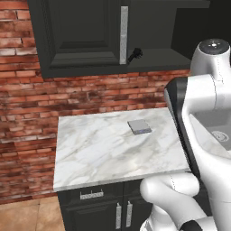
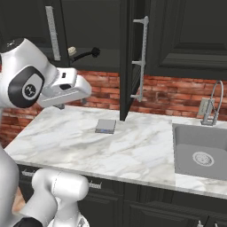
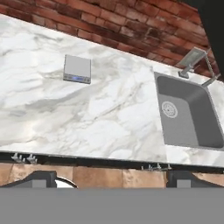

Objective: Pick the dish brush and dish brush from the cabinet and place them on the counter.

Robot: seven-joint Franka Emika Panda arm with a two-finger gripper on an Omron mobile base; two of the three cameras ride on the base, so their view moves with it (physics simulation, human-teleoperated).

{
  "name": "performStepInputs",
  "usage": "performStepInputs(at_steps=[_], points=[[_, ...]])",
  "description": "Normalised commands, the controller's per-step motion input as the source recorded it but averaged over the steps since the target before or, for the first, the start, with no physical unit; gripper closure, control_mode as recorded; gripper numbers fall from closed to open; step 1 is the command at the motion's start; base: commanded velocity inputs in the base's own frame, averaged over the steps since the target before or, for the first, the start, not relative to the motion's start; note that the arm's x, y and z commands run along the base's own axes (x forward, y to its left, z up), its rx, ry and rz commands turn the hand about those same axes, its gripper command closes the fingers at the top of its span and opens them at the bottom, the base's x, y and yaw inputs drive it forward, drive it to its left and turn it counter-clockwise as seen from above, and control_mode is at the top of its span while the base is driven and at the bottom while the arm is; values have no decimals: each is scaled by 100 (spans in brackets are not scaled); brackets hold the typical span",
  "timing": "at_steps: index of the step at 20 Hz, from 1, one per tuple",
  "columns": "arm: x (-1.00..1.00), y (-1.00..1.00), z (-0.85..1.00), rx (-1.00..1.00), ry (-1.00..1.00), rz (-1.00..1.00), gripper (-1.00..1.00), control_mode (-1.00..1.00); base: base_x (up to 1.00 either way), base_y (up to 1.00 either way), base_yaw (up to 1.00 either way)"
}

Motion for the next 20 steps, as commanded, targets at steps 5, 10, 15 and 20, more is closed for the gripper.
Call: performStepInputs(at_steps=[5,10,15,20], points=[[15,24,9,8,-2,-1,-100,-100,0,0,0],[26,16,2,4,1,-1,-100,-100,0,0,0],[16,20,2,-1,-2,0,-100,-100,0,0,0],[16,21,5,0,-5,0,-100,-100,0,0,0]])
